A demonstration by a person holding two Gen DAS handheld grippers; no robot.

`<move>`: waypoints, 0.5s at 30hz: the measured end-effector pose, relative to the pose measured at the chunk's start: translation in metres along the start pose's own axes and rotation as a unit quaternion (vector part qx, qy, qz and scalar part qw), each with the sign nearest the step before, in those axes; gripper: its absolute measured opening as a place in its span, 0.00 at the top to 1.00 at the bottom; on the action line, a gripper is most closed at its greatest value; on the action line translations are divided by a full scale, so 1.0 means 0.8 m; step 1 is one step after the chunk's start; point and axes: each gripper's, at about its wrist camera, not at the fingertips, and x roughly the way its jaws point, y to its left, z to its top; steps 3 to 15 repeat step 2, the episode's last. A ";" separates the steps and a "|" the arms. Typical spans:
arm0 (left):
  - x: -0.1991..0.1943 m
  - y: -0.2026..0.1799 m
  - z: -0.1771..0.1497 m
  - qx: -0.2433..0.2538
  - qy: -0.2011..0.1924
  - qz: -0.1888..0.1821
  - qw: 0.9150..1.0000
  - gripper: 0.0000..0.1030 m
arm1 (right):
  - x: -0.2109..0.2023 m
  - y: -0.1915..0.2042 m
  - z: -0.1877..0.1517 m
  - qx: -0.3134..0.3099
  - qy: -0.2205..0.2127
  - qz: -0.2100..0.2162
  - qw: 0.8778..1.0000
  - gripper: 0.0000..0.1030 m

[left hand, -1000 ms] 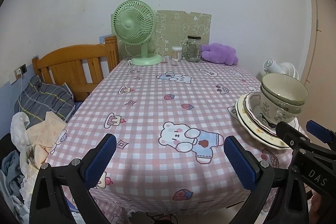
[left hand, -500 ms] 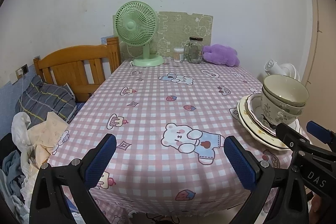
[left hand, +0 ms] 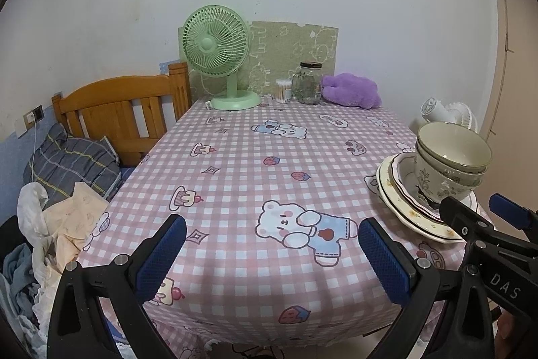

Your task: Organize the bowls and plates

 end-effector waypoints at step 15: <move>0.000 -0.001 0.001 0.000 0.001 0.003 1.000 0.00 | 0.000 0.000 0.000 -0.001 0.000 0.000 1.000 0.15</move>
